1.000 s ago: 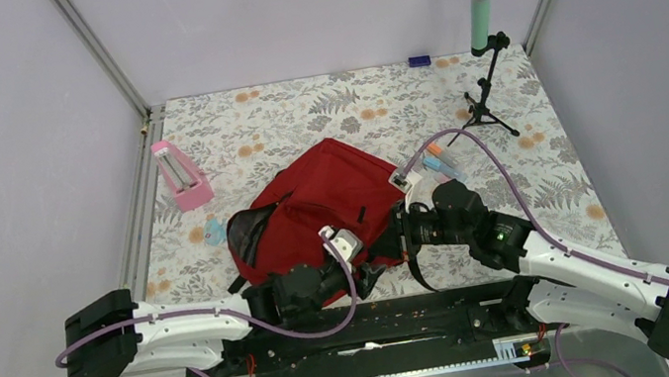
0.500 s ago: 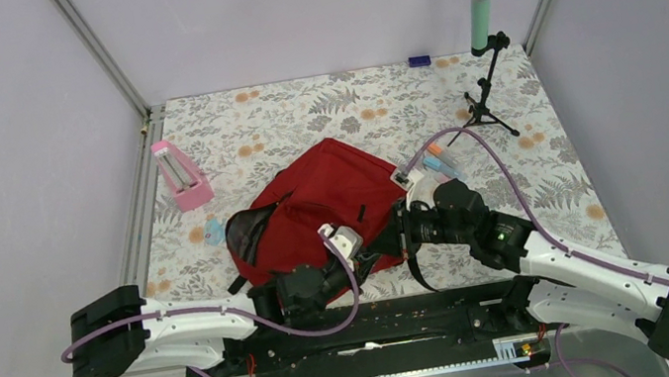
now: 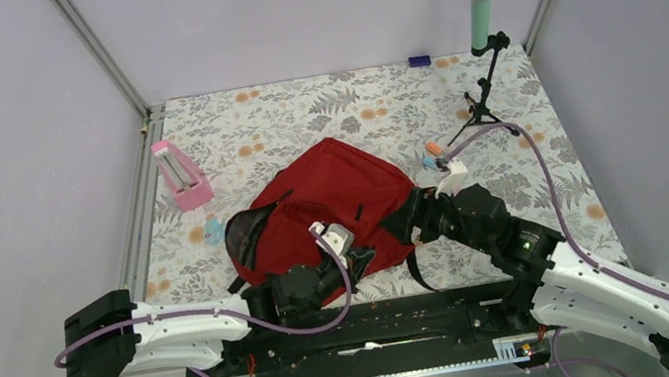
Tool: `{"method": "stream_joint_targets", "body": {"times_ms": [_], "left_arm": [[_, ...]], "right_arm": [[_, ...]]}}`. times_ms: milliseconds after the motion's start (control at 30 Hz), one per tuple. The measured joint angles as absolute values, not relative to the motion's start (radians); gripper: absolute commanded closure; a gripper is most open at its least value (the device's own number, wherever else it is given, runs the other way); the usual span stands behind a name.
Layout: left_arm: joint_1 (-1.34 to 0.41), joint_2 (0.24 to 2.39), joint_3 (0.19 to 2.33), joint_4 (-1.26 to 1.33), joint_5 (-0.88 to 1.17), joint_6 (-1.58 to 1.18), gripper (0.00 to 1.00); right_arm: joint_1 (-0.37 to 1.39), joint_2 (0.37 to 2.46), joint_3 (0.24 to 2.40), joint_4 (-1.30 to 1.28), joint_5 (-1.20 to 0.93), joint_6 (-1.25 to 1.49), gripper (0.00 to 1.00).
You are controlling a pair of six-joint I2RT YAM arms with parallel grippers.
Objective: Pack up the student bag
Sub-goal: Zip the student bag at the center of the board.
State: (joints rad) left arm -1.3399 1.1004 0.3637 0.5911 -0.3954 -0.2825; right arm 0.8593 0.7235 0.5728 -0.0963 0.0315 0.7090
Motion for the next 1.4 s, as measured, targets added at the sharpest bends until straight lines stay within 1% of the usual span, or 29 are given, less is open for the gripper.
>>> {"method": "stream_joint_targets", "body": {"times_ms": [100, 167, 267, 300, 367, 400, 500, 633, 667, 733, 767, 833, 900, 933, 1100, 1233, 1400], "left_arm": [[-1.34, 1.077, 0.362, 0.565, -0.403, -0.299, 1.0], [-1.34, 1.063, 0.362, 0.545, -0.408, -0.311, 1.0], [-1.34, 1.041, 0.36, 0.516, -0.414, -0.329, 1.0], [-1.34, 1.034, 0.356, 0.514, -0.418, -0.335, 1.0], [-1.34, 1.022, 0.348, 0.511, -0.425, -0.345, 1.0], [-1.34, 1.018, 0.344, 0.511, -0.427, -0.349, 1.0], [-1.34, 1.016, 0.337, 0.509, -0.429, -0.358, 1.0], [-1.34, 1.016, 0.337, 0.509, -0.429, -0.364, 1.0], [-1.34, 1.016, 0.337, 0.509, -0.429, -0.365, 1.0], [-1.34, 1.016, 0.337, 0.509, -0.429, -0.364, 1.0], [-1.34, 1.016, 0.337, 0.509, -0.429, -0.364, 1.0], [-1.34, 1.018, 0.338, 0.509, -0.428, -0.363, 1.0], [-1.34, 1.022, 0.341, 0.507, -0.429, -0.363, 1.0], [-1.34, 1.023, 0.344, 0.503, -0.429, -0.363, 1.0], [-1.34, 1.005, 0.353, 0.468, -0.463, -0.362, 1.0], [-1.339, 0.927, 0.351, 0.437, -0.518, -0.355, 1.0], [-1.334, 0.82, 0.344, 0.39, -0.54, -0.331, 1.0]], "right_arm": [[0.859, 0.659, 0.534, -0.123, 0.155, 0.772, 0.16], [0.859, 0.624, 0.49, -0.133, 0.204, 0.824, 0.13], [0.859, 0.595, 0.405, -0.127, 0.235, 0.908, 0.13], [0.859, 0.594, 0.37, -0.113, 0.238, 0.937, 0.15], [0.859, 0.606, 0.31, -0.09, 0.244, 0.986, 0.23], [0.859, 0.62, 0.28, -0.068, 0.244, 1.007, 0.24], [0.859, 0.685, 0.238, 0.002, 0.242, 1.039, 0.25], [0.859, 0.788, 0.234, 0.128, 0.233, 1.057, 0.25], [0.859, 0.806, 0.234, 0.154, 0.229, 1.06, 0.27], [0.859, 0.852, 0.234, 0.222, 0.223, 1.067, 0.39], [0.859, 0.872, 0.234, 0.25, 0.221, 1.069, 0.5], [0.859, 0.905, 0.234, 0.295, 0.218, 1.067, 0.78], [0.858, 0.934, 0.234, 0.329, 0.22, 1.068, 0.98], [0.857, 0.942, 0.234, 0.336, 0.223, 1.063, 1.0], [0.834, 0.943, 0.241, 0.346, 0.221, 1.037, 1.0], [0.73, 0.946, 0.285, 0.334, 0.168, 0.995, 1.0], [0.607, 1.052, 0.39, 0.336, 0.049, 0.938, 1.0]]}}
